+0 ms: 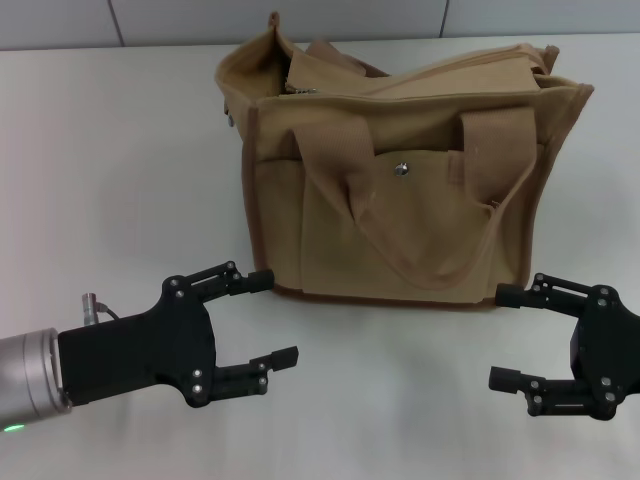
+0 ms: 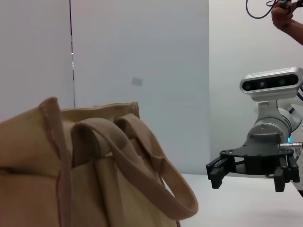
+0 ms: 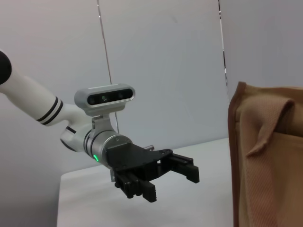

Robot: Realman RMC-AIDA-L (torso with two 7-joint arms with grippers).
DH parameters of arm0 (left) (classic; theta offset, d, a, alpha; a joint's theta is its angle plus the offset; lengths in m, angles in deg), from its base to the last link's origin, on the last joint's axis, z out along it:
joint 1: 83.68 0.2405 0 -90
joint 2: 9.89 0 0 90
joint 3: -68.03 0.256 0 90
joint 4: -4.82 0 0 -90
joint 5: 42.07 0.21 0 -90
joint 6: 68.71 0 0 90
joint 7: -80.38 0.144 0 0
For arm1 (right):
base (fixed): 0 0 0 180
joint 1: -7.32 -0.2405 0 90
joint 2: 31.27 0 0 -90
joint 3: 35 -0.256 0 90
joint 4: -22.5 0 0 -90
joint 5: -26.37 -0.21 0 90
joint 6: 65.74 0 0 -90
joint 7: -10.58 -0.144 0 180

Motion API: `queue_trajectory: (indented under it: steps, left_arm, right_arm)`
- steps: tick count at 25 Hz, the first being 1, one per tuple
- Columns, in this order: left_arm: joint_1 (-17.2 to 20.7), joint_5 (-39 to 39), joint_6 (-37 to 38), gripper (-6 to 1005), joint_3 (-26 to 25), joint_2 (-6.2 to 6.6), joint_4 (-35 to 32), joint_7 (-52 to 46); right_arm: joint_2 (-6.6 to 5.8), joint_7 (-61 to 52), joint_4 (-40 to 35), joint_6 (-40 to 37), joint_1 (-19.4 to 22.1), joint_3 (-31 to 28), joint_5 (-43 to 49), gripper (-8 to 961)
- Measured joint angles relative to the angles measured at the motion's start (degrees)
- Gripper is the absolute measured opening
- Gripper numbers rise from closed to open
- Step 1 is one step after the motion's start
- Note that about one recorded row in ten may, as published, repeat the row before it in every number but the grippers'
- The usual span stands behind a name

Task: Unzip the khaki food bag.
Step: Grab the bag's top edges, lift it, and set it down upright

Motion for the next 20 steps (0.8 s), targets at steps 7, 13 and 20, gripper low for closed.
queue_trajectory:
  steps: [7,13,20]
  left_arm:
    - [0.39,-0.25,-0.25,774,-0.89,-0.2,-0.04,0.49]
    - [1.1,-0.29,-1.3,764,-5.48,-1.14,0.09,1.37]
    - [-0.65,-4.99,-3.39,752,-15.56,-2.08,6.61,4.73]
  right_arm:
    - [0.11,0.65,-0.04,0.01,0.18,0.01,-0.13,843]
    - [0.21,0.87,0.07,0.11,0.17,0.04,-0.16,842]
    - [0.26,1.32,0.38,0.23,0.11,-0.04,-0.24,842]
